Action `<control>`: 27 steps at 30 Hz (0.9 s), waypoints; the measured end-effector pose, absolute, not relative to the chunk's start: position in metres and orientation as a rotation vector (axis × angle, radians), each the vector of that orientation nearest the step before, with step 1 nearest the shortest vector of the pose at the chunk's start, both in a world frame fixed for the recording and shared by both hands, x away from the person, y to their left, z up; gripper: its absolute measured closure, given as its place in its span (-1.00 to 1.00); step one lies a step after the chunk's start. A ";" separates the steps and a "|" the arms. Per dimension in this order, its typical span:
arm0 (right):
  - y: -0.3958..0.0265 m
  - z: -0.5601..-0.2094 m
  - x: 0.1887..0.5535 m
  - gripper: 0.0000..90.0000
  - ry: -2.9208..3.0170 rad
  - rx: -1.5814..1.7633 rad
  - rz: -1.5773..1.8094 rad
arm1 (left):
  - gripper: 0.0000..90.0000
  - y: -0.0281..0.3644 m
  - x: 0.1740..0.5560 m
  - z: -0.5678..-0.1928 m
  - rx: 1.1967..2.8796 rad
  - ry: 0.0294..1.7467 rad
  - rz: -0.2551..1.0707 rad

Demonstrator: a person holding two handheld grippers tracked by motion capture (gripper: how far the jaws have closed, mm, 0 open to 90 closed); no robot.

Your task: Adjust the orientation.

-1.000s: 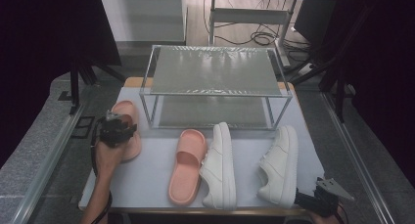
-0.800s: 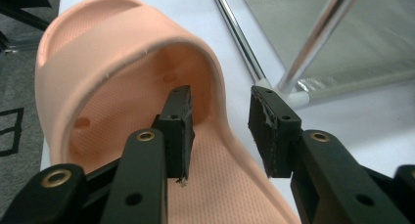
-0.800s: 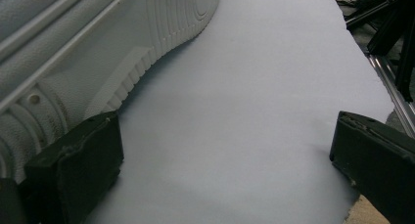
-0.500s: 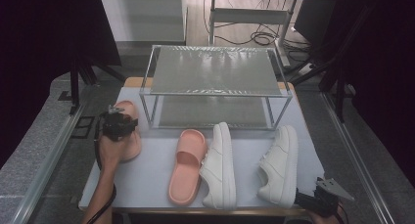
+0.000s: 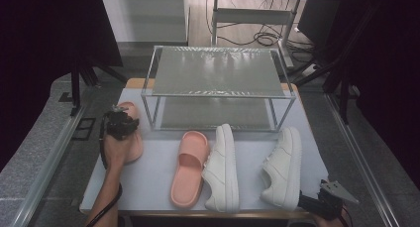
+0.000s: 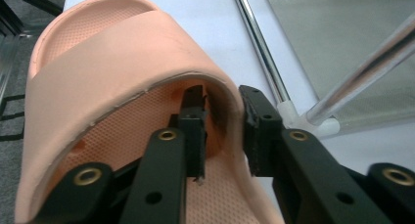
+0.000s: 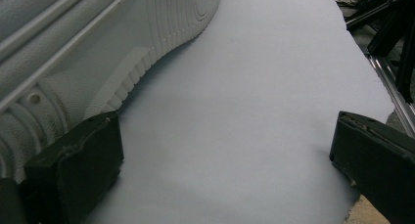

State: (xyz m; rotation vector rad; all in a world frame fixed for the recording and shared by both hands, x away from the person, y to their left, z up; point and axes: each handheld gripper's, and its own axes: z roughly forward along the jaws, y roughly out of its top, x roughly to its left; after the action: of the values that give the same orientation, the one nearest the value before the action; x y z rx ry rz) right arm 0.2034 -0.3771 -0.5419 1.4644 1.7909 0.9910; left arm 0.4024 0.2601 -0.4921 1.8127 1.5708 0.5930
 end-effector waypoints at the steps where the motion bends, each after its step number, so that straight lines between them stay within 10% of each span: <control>1: -0.377 -0.542 0.203 -1.00 1.791 1.464 0.991 | 0.64 0.260 0.402 -0.492 1.810 1.573 0.588; 27: -0.377 -0.543 0.203 -1.00 1.783 1.460 0.994 | 0.88 0.286 0.377 -0.477 1.781 1.576 0.570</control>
State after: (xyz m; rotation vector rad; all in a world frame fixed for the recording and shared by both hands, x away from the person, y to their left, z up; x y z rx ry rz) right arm 0.2027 -0.3773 -0.5426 1.4596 1.7835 0.9936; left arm 0.3771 0.2858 -0.4767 1.7810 1.5760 0.5704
